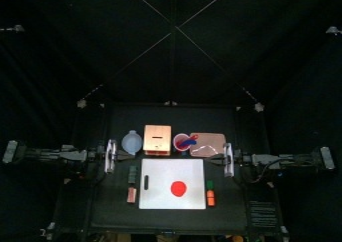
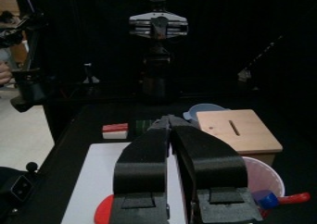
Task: Get the cutter from the drawer then cut the dough then place the extra dough in the bowl
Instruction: Open the drawer
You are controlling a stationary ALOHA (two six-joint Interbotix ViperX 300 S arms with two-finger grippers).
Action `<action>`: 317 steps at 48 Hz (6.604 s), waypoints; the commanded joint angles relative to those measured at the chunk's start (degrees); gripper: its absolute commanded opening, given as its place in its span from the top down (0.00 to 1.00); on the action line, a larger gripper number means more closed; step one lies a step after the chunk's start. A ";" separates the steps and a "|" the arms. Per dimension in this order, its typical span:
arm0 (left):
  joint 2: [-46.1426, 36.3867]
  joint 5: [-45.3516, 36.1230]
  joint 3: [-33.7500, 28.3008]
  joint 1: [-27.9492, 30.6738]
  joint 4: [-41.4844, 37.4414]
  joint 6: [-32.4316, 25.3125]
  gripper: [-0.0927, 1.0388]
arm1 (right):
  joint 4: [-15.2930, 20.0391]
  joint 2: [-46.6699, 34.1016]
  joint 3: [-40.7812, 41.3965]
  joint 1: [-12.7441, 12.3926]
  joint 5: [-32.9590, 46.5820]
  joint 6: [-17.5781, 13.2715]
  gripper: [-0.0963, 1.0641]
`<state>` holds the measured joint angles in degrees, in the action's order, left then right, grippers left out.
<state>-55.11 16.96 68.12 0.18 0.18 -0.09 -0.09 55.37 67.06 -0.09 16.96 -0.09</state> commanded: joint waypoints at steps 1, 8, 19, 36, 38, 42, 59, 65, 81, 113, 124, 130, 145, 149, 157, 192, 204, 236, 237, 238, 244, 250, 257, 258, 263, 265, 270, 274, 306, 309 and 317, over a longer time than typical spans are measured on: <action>4.31 1.67 -1.05 0.97 0.35 0.35 0.95 | -0.18 -2.72 -1.14 -3.08 0.53 -0.09 0.92; 9.84 6.33 -1.32 0.79 3.43 0.53 0.93 | -1.32 -10.55 -6.06 -7.03 2.11 0.26 0.89; 21.80 13.89 -2.11 0.35 13.62 0.62 0.93 | -7.82 -29.79 -18.19 -12.57 3.34 0.70 0.89; 35.51 23.12 -5.01 -6.24 31.20 4.04 0.93 | -13.89 -55.99 -33.49 -18.28 15.38 0.00 0.89; 36.91 23.38 -5.10 -6.94 32.17 4.83 0.93 | -14.06 -58.18 -34.89 -18.46 16.44 0.09 0.89; 39.73 23.91 -5.27 -7.73 34.10 6.33 0.92 | -15.03 -62.84 -38.14 -18.90 17.84 0.09 0.89; 47.20 26.89 -9.58 -8.44 46.49 12.04 0.91 | -16.17 -72.69 -46.05 -18.81 17.14 -0.26 0.89; 49.75 26.54 -10.81 -9.05 49.13 15.82 0.88 | -16.00 -73.48 -46.23 -18.90 16.00 -0.35 0.89; 52.82 26.28 -12.57 -10.11 48.25 31.29 0.76 | -16.17 -75.76 -46.76 -18.54 10.55 -0.35 0.89; 54.32 22.94 -12.30 -9.40 54.40 49.83 0.20 | -16.26 -75.94 -46.85 -17.75 7.21 0.62 0.89; 55.63 22.50 -12.48 -7.21 56.43 49.92 0.20 | -16.26 -75.94 -47.02 -17.49 7.21 0.44 0.89; 57.48 21.97 -12.66 -4.92 56.60 49.92 0.20 | -16.26 -75.94 -47.29 -17.40 7.21 0.35 0.89; 59.59 21.88 -13.89 -1.23 55.90 49.75 0.20 | -16.17 -76.03 -47.99 -17.05 7.03 0.35 0.89; 59.94 21.88 -14.33 -0.88 55.81 49.66 0.20 | -16.17 -75.94 -48.16 -17.05 6.77 0.35 0.89; 60.56 21.88 -14.85 -0.44 55.81 49.57 0.20 | -16.08 -76.46 -48.25 -16.79 6.24 -0.09 0.89; 61.44 21.45 -15.64 -0.26 56.07 46.32 0.53 | -15.21 -76.73 -48.34 -15.91 5.54 -0.35 0.89; 58.89 14.41 -14.85 -1.49 56.07 46.32 0.56 | -14.15 -76.82 -48.69 -15.91 4.57 -0.26 0.89; 58.10 9.58 -14.59 -9.67 57.48 46.49 0.56 | -14.06 -76.82 -48.52 -16.44 3.69 -0.26 0.89; 58.01 9.23 -14.59 -9.76 57.48 46.49 0.56 | -14.06 -76.82 -48.60 -16.44 3.69 -0.26 0.89; 57.92 9.05 -14.59 -9.84 57.48 46.49 0.56 | -14.06 -76.90 -48.60 -16.44 3.60 -0.26 0.89; 57.74 7.82 -14.77 -10.55 57.39 46.32 0.56 | -14.06 -76.90 -48.69 -16.52 3.52 -0.26 0.89; 57.66 7.65 -14.59 -11.43 57.30 46.14 0.56 | -13.80 -77.08 -48.69 -16.61 3.52 -0.26 0.89; 57.57 7.65 -14.50 -12.13 56.51 46.23 0.57 | -13.62 -77.26 -48.78 -16.61 3.52 -0.26 0.89; 57.48 7.65 -14.50 -12.30 56.43 46.23 0.57 | -13.62 -77.26 -48.69 -16.61 3.52 -0.26 0.89; 57.48 7.65 -14.41 -13.01 56.34 46.23 0.57 | -13.62 -77.34 -48.69 -16.61 3.34 -0.26 0.89; 57.39 7.65 -14.50 -13.27 56.34 46.32 0.57 | -13.62 -77.34 -48.69 -16.61 3.25 -0.26 0.89; 57.39 7.65 -14.59 -13.89 56.43 46.32 0.57 | -13.62 -77.34 -48.69 -16.61 3.08 -0.26 0.89; 57.39 7.65 -14.94 -14.41 56.43 46.32 0.57 | -13.62 -77.34 -48.69 -16.61 3.08 -0.26 0.89; 57.39 8.17 -14.59 -14.06 52.47 46.05 0.41 | -13.62 -77.43 -48.78 -16.61 2.81 -0.26 0.89; 57.30 8.26 -14.59 -14.06 52.03 46.05 0.34 | -13.62 -77.34 -48.87 -16.61 2.64 -0.26 0.89; 57.04 8.44 -14.50 -13.97 51.68 45.97 0.22 | -13.62 -77.34 -49.31 -16.61 2.46 -0.26 0.89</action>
<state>2.72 25.05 54.14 -13.54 52.38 45.97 -13.80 -21.97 17.84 -16.70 20.65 -0.26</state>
